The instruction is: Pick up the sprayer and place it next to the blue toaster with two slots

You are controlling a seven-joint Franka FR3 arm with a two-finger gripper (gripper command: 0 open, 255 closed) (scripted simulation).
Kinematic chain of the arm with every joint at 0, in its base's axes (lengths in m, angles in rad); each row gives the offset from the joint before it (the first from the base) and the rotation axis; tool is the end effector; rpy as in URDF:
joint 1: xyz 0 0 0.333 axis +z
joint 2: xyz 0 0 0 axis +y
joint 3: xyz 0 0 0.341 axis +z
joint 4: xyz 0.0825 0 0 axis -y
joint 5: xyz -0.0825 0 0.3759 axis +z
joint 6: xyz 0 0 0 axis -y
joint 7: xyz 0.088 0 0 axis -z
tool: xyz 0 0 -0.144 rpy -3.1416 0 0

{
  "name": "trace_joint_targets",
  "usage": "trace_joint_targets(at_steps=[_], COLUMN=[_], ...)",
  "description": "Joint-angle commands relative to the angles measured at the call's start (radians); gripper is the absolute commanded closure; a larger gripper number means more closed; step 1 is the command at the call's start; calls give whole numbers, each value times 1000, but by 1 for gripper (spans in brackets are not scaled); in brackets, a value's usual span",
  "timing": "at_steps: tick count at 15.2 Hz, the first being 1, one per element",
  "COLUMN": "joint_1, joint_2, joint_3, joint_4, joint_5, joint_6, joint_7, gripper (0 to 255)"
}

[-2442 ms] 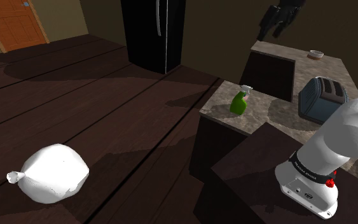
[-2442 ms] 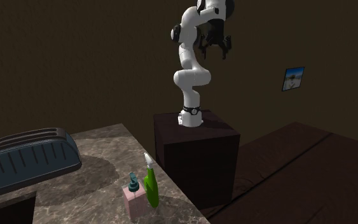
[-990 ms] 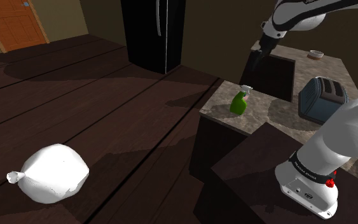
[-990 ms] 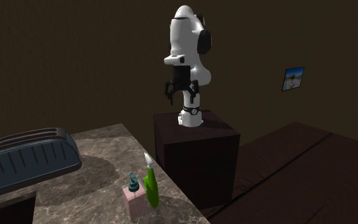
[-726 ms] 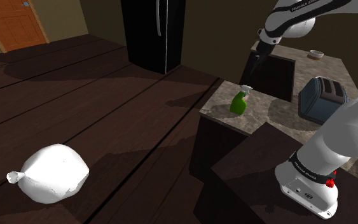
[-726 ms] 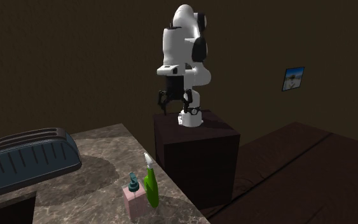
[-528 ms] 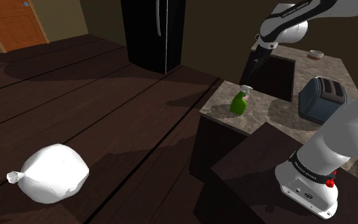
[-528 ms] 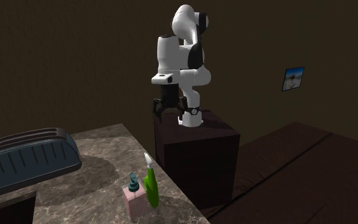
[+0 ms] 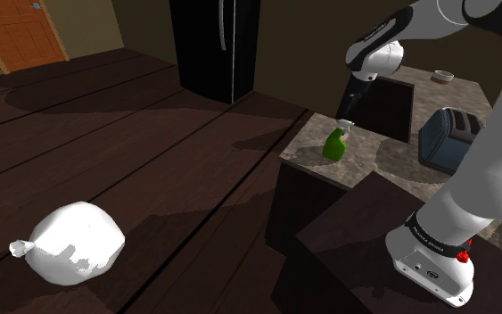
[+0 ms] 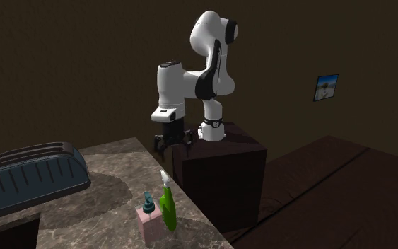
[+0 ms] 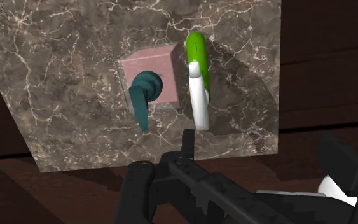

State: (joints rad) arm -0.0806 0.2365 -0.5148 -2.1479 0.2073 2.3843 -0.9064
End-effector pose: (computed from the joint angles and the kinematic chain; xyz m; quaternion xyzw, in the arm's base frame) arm 0.4760 -0.3099 0.3014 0.9958 0.0881 0.0239 0.0021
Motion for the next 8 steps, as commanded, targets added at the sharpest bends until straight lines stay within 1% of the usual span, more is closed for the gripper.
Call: trace_joint_targets(at_steps=[1,3,4,8], joint_1=[-37,-75,-85,-100], joint_2=[92,175,192,233], joint_3=[17,39,46,65], joint_4=[55,120,135,135], joint_5=[58,97,103,131], joint_6=[14,13,13,51], joint_7=[-73,-124,-133,-151], gripper=[0,0,0,0])
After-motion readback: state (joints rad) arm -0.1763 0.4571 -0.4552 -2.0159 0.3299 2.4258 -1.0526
